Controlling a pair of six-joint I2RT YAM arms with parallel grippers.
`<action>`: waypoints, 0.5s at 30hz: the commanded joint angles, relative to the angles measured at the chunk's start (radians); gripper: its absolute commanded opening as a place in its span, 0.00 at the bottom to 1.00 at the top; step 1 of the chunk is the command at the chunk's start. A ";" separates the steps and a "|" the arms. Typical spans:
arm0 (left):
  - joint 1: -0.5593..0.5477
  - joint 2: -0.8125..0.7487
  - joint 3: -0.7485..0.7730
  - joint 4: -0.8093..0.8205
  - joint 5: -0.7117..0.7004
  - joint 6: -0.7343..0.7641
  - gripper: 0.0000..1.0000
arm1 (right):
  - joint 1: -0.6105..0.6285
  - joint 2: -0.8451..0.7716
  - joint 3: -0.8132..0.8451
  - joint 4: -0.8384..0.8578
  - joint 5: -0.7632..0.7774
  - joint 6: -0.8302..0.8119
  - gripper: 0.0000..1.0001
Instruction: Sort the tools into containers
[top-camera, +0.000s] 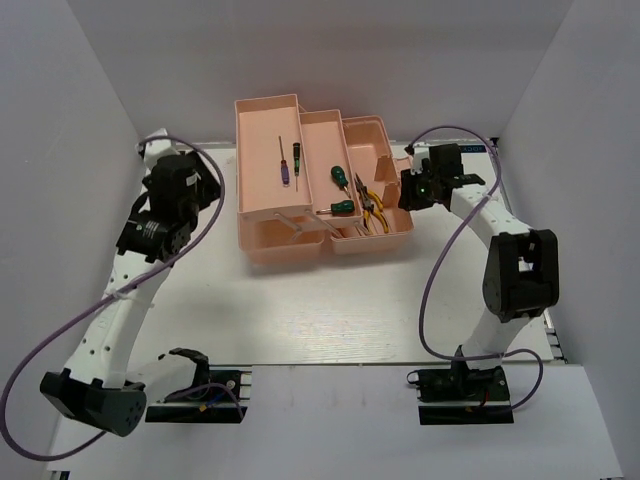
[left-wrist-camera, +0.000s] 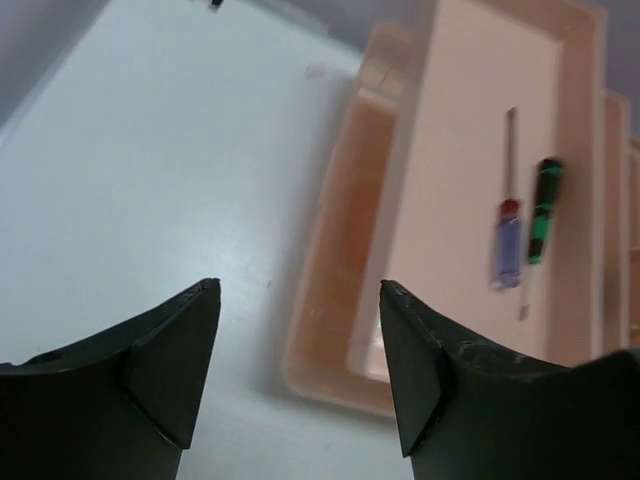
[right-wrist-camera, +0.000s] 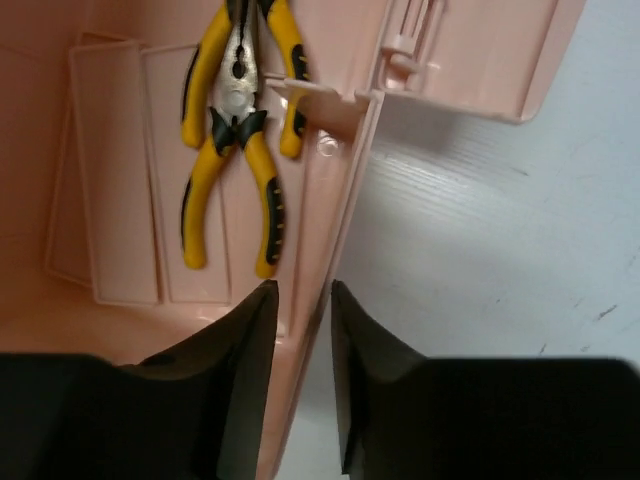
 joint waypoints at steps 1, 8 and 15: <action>0.085 0.007 -0.150 -0.007 0.082 -0.107 0.74 | -0.013 0.054 0.089 -0.067 -0.024 0.023 0.30; 0.264 0.159 -0.268 0.111 0.416 -0.143 0.70 | -0.034 0.065 0.076 -0.081 -0.040 0.033 0.00; 0.303 0.362 -0.256 0.317 0.737 -0.029 0.72 | -0.067 0.054 0.060 -0.098 -0.126 0.035 0.00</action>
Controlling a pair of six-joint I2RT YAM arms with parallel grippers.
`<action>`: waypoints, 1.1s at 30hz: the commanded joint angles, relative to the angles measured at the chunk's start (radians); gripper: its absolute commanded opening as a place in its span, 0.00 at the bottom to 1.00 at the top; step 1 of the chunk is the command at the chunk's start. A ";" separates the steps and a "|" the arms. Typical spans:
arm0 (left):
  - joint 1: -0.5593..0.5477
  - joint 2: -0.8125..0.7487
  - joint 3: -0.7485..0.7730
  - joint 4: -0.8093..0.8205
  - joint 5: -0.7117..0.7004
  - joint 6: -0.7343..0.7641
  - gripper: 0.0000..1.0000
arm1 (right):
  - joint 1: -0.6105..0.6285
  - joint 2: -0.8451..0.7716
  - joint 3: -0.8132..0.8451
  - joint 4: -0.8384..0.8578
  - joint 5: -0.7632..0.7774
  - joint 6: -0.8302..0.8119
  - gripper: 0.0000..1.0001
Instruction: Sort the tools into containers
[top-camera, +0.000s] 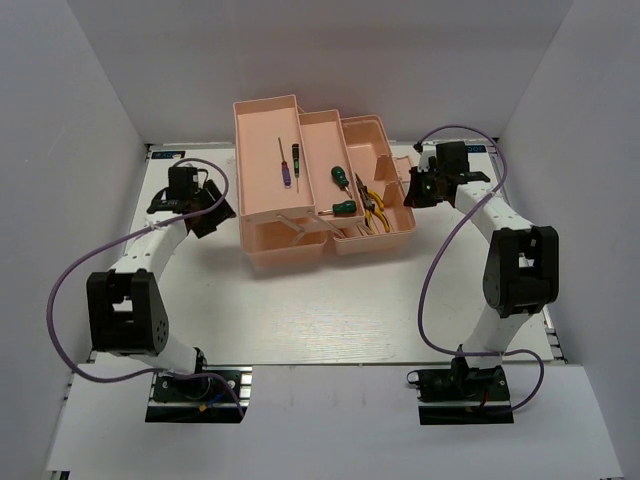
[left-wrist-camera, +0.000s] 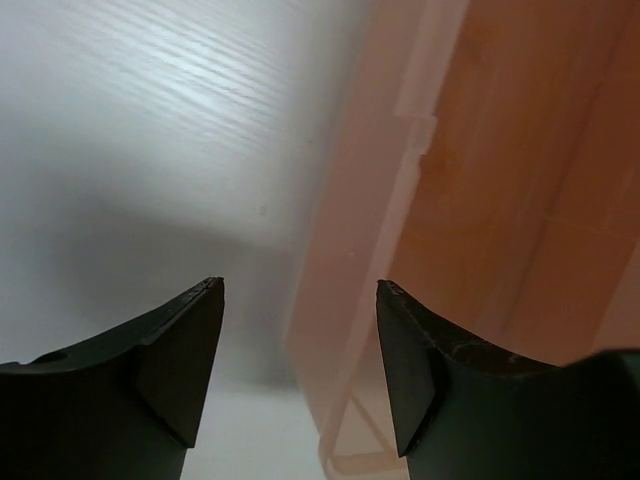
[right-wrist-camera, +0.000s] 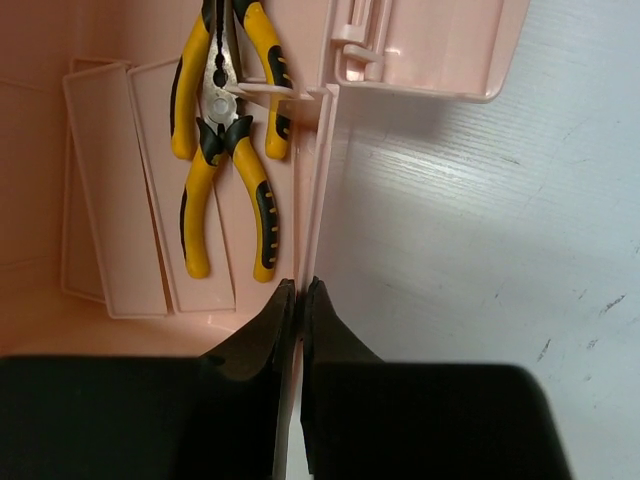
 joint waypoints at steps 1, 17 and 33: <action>-0.003 0.044 0.020 0.175 0.251 0.072 0.72 | -0.007 -0.004 0.004 -0.081 -0.130 -0.031 0.00; -0.032 0.133 0.085 0.109 0.199 0.179 0.06 | -0.005 0.032 0.018 -0.109 -0.183 -0.005 0.00; -0.107 0.122 0.542 0.009 0.195 0.144 0.00 | 0.047 -0.051 -0.014 -0.167 -0.256 0.080 0.00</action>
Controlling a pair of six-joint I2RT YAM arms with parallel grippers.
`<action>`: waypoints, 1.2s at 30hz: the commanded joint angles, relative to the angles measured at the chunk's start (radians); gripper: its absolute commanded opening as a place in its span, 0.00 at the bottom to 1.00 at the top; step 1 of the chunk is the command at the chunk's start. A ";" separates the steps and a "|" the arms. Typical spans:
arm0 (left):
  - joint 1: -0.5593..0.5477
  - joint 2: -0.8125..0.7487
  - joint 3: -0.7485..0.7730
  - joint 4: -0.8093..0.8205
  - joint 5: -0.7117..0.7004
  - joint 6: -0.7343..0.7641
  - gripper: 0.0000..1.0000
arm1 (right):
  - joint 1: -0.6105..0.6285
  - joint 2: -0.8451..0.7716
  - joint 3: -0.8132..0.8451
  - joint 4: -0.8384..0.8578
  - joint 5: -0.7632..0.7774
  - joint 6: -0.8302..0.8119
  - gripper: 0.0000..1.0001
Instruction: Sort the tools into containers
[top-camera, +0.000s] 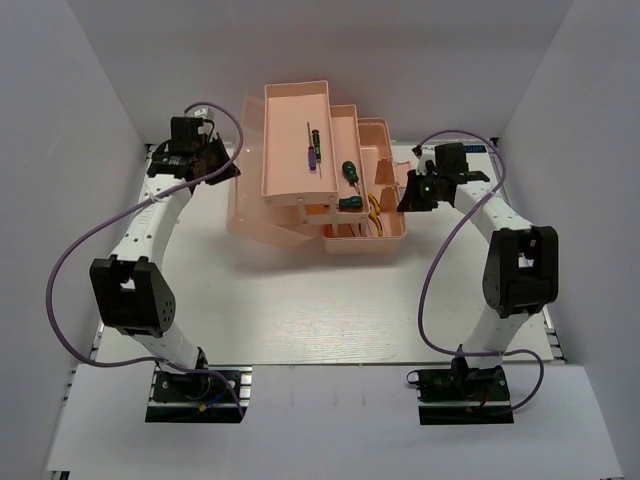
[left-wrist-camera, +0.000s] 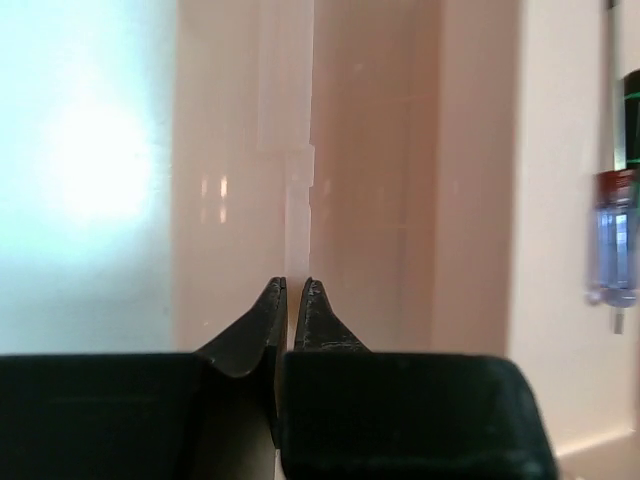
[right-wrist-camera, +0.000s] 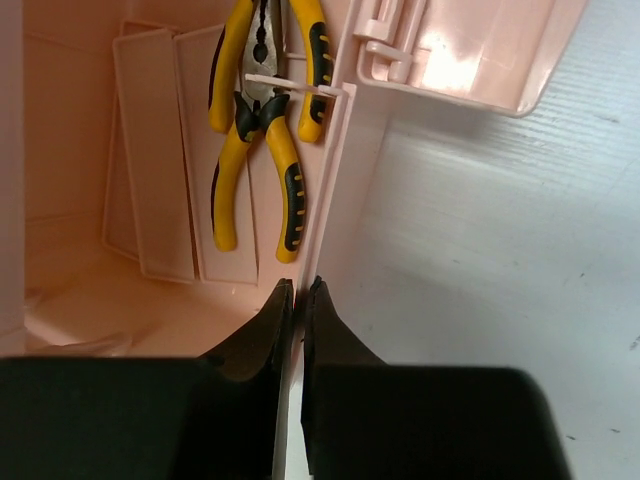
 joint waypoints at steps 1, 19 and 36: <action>-0.045 -0.035 0.105 0.102 0.053 -0.048 0.00 | 0.042 -0.056 -0.024 -0.105 -0.139 -0.003 0.00; -0.356 0.178 0.260 0.163 0.056 -0.142 0.00 | 0.113 -0.059 -0.016 -0.116 -0.065 0.043 0.00; -0.536 0.321 0.337 0.143 -0.005 -0.151 0.00 | 0.119 -0.048 -0.019 -0.125 -0.012 0.058 0.00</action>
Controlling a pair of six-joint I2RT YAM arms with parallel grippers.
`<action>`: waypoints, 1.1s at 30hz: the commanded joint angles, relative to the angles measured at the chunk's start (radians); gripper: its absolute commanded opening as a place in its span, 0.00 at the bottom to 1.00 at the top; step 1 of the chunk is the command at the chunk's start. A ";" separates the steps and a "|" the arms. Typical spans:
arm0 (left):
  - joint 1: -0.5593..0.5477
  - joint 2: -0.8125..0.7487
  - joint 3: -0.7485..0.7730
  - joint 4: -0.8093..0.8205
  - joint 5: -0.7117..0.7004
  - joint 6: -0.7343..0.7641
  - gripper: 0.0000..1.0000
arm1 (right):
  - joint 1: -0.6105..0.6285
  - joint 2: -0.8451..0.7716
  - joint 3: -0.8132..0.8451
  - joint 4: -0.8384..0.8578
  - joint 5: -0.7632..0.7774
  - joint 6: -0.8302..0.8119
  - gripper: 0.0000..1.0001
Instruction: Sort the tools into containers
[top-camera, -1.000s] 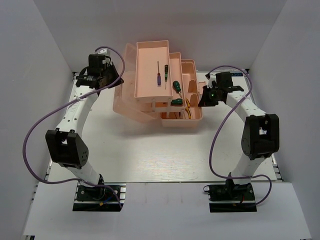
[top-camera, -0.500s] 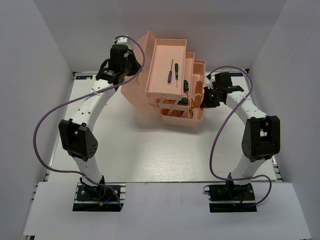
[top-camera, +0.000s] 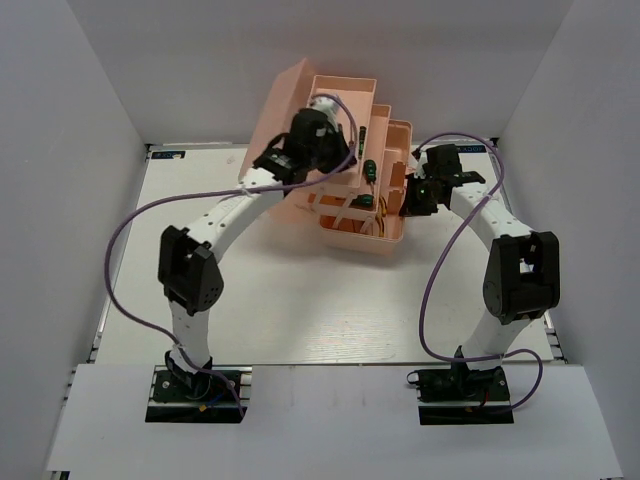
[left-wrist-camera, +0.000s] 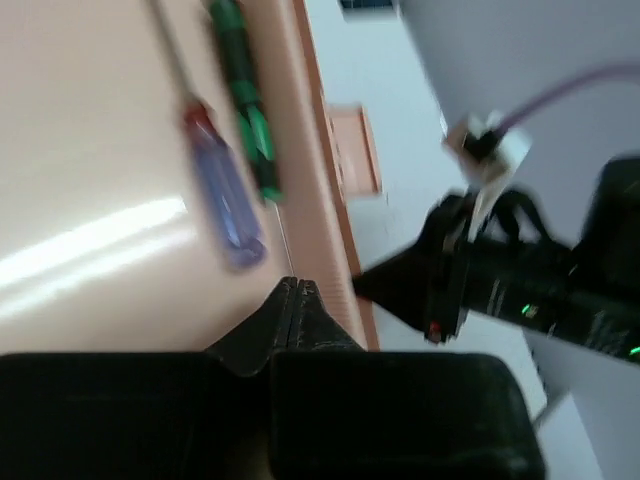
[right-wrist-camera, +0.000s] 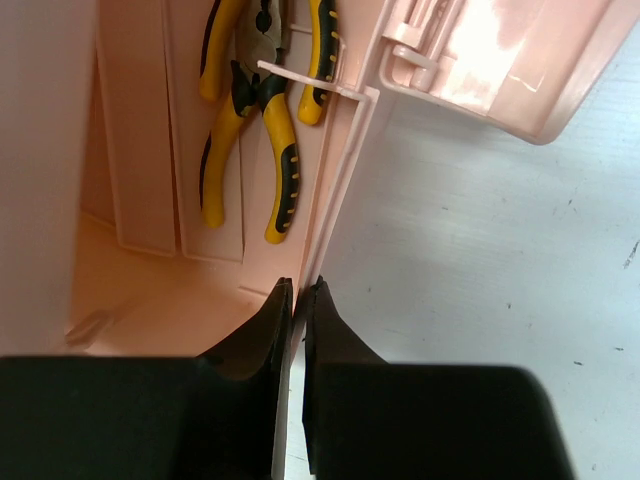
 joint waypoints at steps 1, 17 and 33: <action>-0.050 0.062 -0.021 -0.078 0.094 -0.035 0.00 | 0.066 -0.001 -0.010 -0.045 -0.178 -0.036 0.00; -0.059 -0.001 0.187 -0.159 0.013 0.037 0.00 | 0.057 0.013 -0.019 -0.054 -0.151 -0.053 0.00; 0.048 -0.202 0.203 -0.334 -0.233 0.093 0.00 | 0.051 0.030 -0.027 -0.076 -0.138 -0.060 0.00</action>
